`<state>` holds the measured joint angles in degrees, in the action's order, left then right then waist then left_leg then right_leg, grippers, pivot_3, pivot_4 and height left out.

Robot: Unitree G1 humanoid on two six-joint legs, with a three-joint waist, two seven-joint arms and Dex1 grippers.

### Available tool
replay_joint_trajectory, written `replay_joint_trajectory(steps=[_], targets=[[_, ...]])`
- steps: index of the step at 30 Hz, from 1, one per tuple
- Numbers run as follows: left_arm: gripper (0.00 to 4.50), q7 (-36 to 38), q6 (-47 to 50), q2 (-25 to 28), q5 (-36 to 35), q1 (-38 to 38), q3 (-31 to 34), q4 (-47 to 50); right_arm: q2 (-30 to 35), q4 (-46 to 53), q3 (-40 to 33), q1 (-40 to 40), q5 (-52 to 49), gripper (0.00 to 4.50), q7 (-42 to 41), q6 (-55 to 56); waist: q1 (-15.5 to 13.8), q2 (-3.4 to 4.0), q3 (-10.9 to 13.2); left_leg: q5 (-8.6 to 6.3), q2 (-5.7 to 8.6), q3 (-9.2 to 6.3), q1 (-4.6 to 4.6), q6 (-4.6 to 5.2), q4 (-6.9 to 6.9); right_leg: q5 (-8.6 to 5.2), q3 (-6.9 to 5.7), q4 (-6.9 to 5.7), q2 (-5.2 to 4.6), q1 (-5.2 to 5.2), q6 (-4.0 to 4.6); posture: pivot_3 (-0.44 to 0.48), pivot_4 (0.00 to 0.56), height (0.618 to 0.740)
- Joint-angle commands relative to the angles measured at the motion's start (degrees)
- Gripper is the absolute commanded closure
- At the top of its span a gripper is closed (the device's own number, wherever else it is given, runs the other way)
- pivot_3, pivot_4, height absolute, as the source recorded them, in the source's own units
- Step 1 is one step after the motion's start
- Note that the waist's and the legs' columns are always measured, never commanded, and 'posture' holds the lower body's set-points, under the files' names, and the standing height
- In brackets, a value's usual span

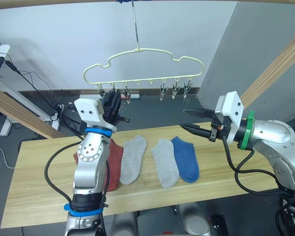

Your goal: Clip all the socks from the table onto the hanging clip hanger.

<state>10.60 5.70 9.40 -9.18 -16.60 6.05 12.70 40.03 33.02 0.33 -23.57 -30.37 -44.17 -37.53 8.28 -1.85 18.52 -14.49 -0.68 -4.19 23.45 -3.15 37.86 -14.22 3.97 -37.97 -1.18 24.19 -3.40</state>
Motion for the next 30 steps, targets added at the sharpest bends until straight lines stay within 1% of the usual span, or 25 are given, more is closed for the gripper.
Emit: replay_joint_trajectory(steps=[1, 4, 5, 6, 8, 11, 14, 16, 19, 21, 25, 30], targets=[[4.17, 0.0, -1.4, 0.3, -0.8, -0.5, 0.9, 1.9, 0.6, 2.5, -0.3, 0.3, 0.0, 2.32, -0.3, 1.2, 0.0, 0.0, 0.0, 0.0, 0.0, 0.0, 0.0, 0.0, 0.0, 0.0, 0.0, 0.0, 0.0, 0.0, 0.0, -0.277, 0.314, 0.74], [4.17, 0.2, -1.4, 0.3, -1.0, -0.4, 1.0, 1.9, 0.9, 2.4, 0.1, 0.4, 0.4, 2.32, -0.1, 1.0, 0.0, 0.0, 0.0, 0.0, 0.0, 0.0, 0.0, 0.0, 0.0, 0.0, 0.0, 0.0, 0.0, 0.0, 0.0, -0.277, 0.314, 0.74], [4.17, 0.4, -1.2, 0.3, -1.1, -0.4, 1.0, 2.1, 1.8, 2.1, 1.1, 1.0, 1.9, 2.32, 0.5, 0.2, 0.0, 0.0, 0.0, 0.0, 0.0, 0.0, 0.0, 0.0, 0.0, 0.0, 0.0, 0.0, 0.0, 0.0, 0.0, -0.278, 0.317, 0.74], [4.17, 0.7, -0.7, 0.3, -1.5, -0.3, 1.0, 2.4, 2.0, 1.6, 2.4, 2.3, 3.4, 2.32, 2.1, -1.3, 0.0, 0.0, 0.0, 0.0, 0.0, 0.0, 0.0, 0.0, 0.0, 0.0, 0.0, 0.0, 0.0, 0.0, 0.0, -0.278, 0.317, 0.74], [4.17, 1.1, 0.2, 0.6, -2.2, -0.3, 1.0, 3.2, -0.1, 0.6, 4.2, 4.9, 6.0, 2.32, 7.5, -3.9, -0.2, -0.04, 0.0, 0.0, -0.01, -0.05, 0.0, 0.0, -0.02, 0.0, -0.04, 0.02, 0.0, -0.02, 0.0, -0.274, 0.32, 0.74], [4.17, 1.6, 0.9, 1.5, -2.6, -0.1, 1.1, 3.9, -4.0, 0.5, 7.0, 8.6, 10.1, 1.74, 13.7, -4.4, -0.2, -0.04, 0.0, 0.0, -0.01, -0.03, 0.02, 0.0, -0.02, 0.0, 0.0, 0.02, 0.01, 0.01, 0.0, -0.262, 0.325, 0.74], [4.17, 1.8, 1.5, 2.0, -2.9, 0.3, 1.3, 4.3, -6.9, 0.0, 9.4, 11.5, 14.2, 0.74, 18.1, -4.3, -0.1, -0.03, 0.0, 0.0, -0.01, 0.0, 0.02, -0.01, -0.01, -0.01, 0.03, 0.0, 0.0, 0.03, -0.01, -0.255, 0.33, 0.74], [4.17, 1.9, 1.7, 2.3, -3.1, 0.5, 1.4, 4.4, -8.3, -1.3, 12.3, 14.4, 18.0, 0.07, 21.0, -3.2, -0.2, -0.03, 0.0, 0.0, -0.02, 0.0, 0.01, -0.01, -0.01, -0.12, 0.03, 0.0, 0.0, 0.03, -0.21, -0.252, 0.331, 0.74], [4.17, 2.1, 1.8, 2.6, -3.2, 0.7, 1.3, 4.6, -12.5, -6.0, 16.8, 18.1, 24.3, 0.06, 26.6, 1.1, -0.2, -0.03, 0.0, 0.0, -0.04, -0.05, 0.01, -0.01, -0.03, -0.15, -0.02, 0.02, 0.03, 0.02, -0.24, -0.25, 0.334, 0.74], [4.17, 2.2, 2.1, 2.8, -3.4, 0.7, 1.2, 4.7, -15.6, -10.5, 17.5, 19.0, 27.3, 0.06, 29.8, 3.8, -0.2, -0.03, 0.0, 0.0, -0.04, -0.03, 0.01, -0.02, -0.04, -0.15, 0.01, 0.01, 0.03, 0.04, -0.25, -0.245, 0.335, 0.74], [4.17, 2.4, 2.4, 2.9, -3.6, 0.7, 1.3, 4.8, -19.1, -16.8, 17.3, 19.2, 30.0, 0.06, 31.6, 7.2, -0.2, -0.03, 0.0, 0.0, -0.03, 0.05, 0.0, -0.02, -0.01, -0.13, 0.1, 0.02, 0.02, 0.04, -0.29, -0.239, 0.336, 0.74], [4.17, 2.4, 2.9, 3.0, -3.7, 1.0, 1.1, 5.5, -24.3, -27.8, 15.0, 16.6, 30.7, 0.06, 33.7, 11.0, -0.1, -0.03, 0.0, 0.0, -0.06, 0.01, -0.02, -0.02, -0.03, -0.12, 0.07, 0.0, 0.05, 0.04, -0.27, -0.228, 0.335, 0.74]])
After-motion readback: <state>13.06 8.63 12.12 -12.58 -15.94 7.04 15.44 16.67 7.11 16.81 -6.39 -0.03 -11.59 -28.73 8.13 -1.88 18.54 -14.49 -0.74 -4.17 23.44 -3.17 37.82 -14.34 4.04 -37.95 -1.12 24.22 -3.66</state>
